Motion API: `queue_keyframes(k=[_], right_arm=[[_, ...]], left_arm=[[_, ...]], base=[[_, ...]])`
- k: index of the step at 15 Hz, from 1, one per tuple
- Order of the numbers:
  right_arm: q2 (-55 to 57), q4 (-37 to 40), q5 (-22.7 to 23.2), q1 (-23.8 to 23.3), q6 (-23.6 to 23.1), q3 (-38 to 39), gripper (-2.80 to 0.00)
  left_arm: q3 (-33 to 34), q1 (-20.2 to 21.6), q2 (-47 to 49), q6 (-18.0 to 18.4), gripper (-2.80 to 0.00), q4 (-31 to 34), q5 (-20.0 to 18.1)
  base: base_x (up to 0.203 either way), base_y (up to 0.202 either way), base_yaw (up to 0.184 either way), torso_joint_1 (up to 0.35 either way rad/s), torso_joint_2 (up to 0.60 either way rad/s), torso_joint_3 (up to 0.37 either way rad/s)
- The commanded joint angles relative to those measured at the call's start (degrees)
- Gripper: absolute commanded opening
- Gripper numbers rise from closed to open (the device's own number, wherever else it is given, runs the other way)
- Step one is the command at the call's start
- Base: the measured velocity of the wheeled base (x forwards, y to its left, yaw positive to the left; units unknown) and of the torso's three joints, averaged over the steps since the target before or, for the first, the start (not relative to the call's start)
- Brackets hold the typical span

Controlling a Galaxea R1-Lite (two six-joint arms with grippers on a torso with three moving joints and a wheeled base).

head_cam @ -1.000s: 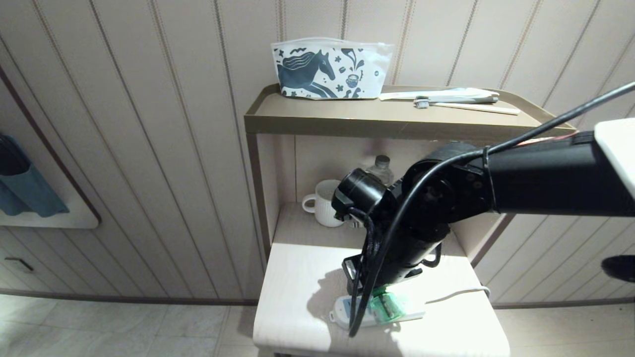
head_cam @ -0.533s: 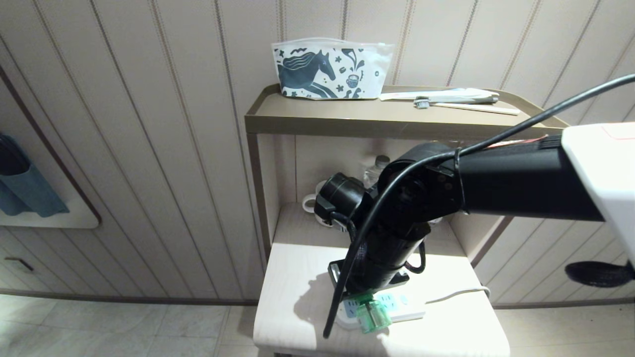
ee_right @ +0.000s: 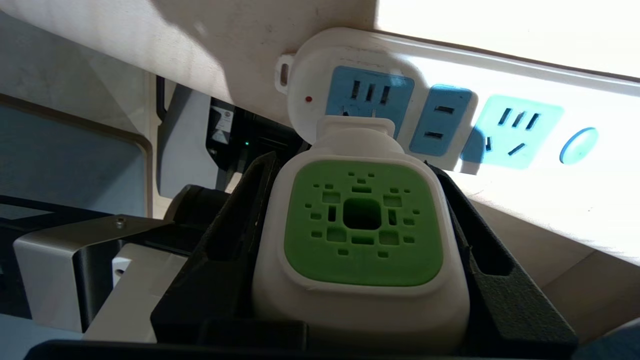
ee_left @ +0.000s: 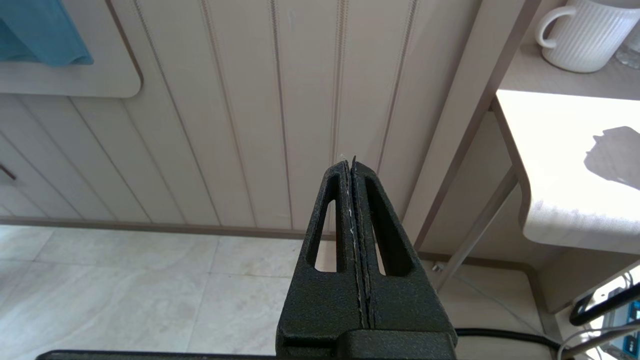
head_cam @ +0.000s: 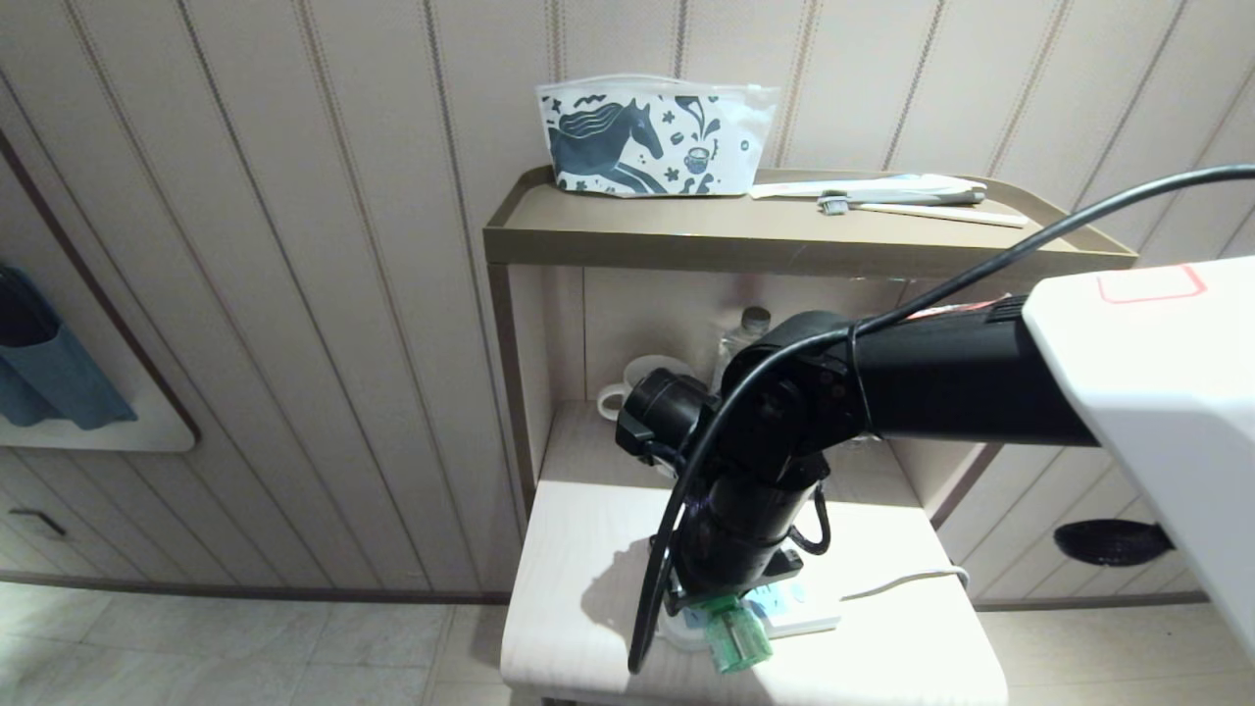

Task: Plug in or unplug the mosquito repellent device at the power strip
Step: Insert the plug into the socket

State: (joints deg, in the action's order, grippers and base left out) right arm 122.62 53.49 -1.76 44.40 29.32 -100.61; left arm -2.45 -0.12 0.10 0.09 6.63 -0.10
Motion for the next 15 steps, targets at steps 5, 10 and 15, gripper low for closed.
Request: queue_keyframes(k=[5,10,15], right_arm=[[-0.3,0.2,0.0,-0.2,0.1,1.6,-2.8],[0.2,0.1,0.0,-0.3,0.1,1.3,-2.8],[0.6,-0.1,0.0,-0.3,0.1,0.6,-2.8]], left_arm=[[0.0,0.0,0.1,0.0,-2.8,0.1,0.0],[0.0,0.0,0.1,0.0,-2.8,0.1,0.0],[0.0,0.0,0.1,0.0,-2.8,0.1,0.0]], base=[[0.0,0.0,0.0,0.0,0.0,0.0],[0.0,0.0,0.0,0.0,0.0,0.0],[0.0,0.0,0.0,0.0,0.0,0.0]])
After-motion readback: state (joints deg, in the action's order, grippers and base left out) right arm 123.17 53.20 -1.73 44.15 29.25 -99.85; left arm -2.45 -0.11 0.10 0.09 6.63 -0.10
